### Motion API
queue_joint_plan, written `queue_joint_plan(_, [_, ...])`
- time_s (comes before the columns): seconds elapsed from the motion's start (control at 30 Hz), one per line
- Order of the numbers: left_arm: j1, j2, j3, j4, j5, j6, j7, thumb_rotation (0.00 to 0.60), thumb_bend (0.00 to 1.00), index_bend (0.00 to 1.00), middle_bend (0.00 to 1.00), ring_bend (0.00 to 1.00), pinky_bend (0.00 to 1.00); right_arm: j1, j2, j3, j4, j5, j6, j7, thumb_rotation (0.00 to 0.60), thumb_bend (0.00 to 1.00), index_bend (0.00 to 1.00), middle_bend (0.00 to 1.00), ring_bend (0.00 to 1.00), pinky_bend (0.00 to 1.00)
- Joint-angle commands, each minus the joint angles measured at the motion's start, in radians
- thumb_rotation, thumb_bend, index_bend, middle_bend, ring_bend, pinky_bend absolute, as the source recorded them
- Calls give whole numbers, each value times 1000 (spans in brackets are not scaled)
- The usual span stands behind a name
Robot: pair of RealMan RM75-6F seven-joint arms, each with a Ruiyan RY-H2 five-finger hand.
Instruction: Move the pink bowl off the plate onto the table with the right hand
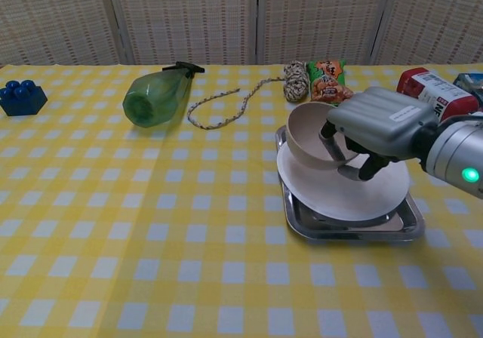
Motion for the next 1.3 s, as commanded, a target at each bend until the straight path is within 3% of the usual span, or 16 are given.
queue_joint_plan(0.03, [2,2,-3,-1,-6,1,0,600,0,476,397,313,476,10,23,-6,-57,-23,19,-13,600,430,698,1000,1000,1000])
queue_joint_plan(0.23, [11,15,-18,-4,-40,8,-10,600,0,475,397,314,476,75,-9,13,-99,-11,-16,-71,600,430,698,1000,1000,1000])
queue_joint_plan(0.47, [23,29,-46,4,-100,12,-33,600,0,474,397,314,476,158,-93,21,-65,26,-96,-58,600,403,688,1000,1000,1000])
queue_joint_plan(0.73, [27,37,-50,5,-107,9,-45,600,0,474,397,314,476,179,-124,1,-30,1,-83,-15,600,255,370,998,1000,1000])
queue_joint_plan(1.07, [24,29,-43,-1,-90,5,-14,600,0,474,397,314,476,159,-67,-29,-69,-27,-32,21,600,234,338,969,1000,1000])
queue_joint_plan(1.17, [22,26,-39,-2,-84,0,-8,600,0,474,397,314,476,129,-16,-53,-116,-62,19,18,600,229,335,923,984,1000])
queue_joint_plan(1.3, [18,20,-32,-3,-70,-5,7,600,0,474,397,314,476,41,95,-107,-214,-109,149,-13,600,204,334,784,862,1000])
